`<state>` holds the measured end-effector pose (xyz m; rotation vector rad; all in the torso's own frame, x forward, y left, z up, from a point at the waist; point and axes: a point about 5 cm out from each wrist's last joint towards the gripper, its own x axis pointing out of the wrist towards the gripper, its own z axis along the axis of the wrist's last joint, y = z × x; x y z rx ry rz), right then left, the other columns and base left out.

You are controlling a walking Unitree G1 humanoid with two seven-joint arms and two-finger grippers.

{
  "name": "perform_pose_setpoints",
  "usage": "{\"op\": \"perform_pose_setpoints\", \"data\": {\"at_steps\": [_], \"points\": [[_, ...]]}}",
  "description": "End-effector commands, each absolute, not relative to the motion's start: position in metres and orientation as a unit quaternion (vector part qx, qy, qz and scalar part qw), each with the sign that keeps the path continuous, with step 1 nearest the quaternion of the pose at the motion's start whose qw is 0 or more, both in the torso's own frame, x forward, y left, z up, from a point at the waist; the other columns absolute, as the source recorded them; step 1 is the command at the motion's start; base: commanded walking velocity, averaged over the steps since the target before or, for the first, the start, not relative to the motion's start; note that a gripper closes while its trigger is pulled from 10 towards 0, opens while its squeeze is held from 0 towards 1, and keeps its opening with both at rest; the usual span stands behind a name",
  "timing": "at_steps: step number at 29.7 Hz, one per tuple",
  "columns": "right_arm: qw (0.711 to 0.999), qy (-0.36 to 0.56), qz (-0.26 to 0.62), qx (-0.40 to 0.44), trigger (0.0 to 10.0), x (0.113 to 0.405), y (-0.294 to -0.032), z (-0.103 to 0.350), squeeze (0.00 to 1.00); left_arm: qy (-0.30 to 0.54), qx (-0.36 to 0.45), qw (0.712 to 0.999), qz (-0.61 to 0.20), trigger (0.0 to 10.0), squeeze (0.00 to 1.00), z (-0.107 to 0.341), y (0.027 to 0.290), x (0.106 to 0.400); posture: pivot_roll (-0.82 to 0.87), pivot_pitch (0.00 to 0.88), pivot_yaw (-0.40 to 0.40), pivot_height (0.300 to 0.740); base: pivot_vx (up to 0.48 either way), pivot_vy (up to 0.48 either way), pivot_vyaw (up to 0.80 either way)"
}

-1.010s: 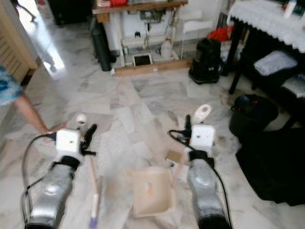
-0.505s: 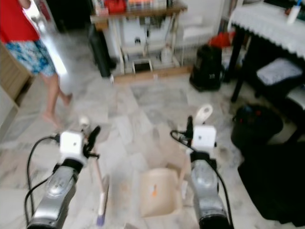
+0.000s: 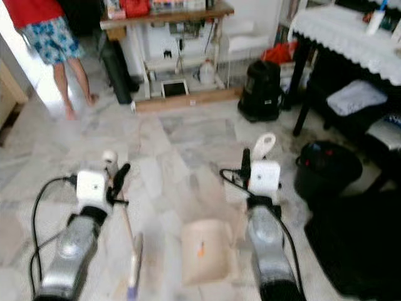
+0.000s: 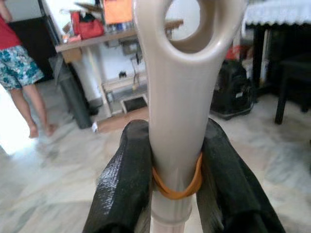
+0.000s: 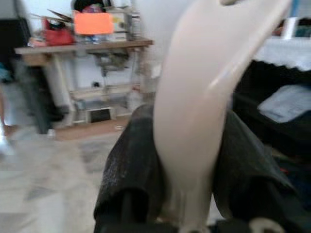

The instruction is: Sweep floor

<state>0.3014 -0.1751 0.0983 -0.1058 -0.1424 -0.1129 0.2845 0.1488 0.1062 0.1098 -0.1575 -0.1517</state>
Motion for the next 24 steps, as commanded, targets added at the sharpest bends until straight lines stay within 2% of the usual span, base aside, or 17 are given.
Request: {"op": "perform_pose_setpoints", "data": {"at_steps": [1,3,17,24], "points": [[0.992,-0.107,-0.04,-0.052,10.0,0.3079,-0.1643,0.1151,0.0,-0.101,0.06,0.991,-0.062,10.0,0.0,0.1171,0.1579,0.2866,0.1,0.01,0.039,0.74,0.341,0.0,0.0],[0.992,-0.107,-0.04,-0.052,10.0,0.3082,-0.1642,0.115,0.0,-0.101,0.059,0.991,-0.062,10.0,0.0,0.1168,0.1579,0.2865,0.1,0.009,0.039,0.74,0.323,0.0,0.0],[0.992,-0.107,-0.038,-0.053,10.0,0.3097,-0.1639,0.1156,0.0,-0.101,0.067,0.991,-0.061,10.0,0.0,0.1167,0.1569,0.2864,0.1,0.0,0.036,0.74,0.0,0.0,0.0],[0.992,-0.109,-0.037,-0.054,10.0,0.3104,-0.1638,0.1167,0.0,-0.101,0.069,0.991,-0.06,10.0,0.0,0.1166,0.1569,0.2869,0.1,0.005,0.033,0.74,0.211,-0.302,0.0]]}}
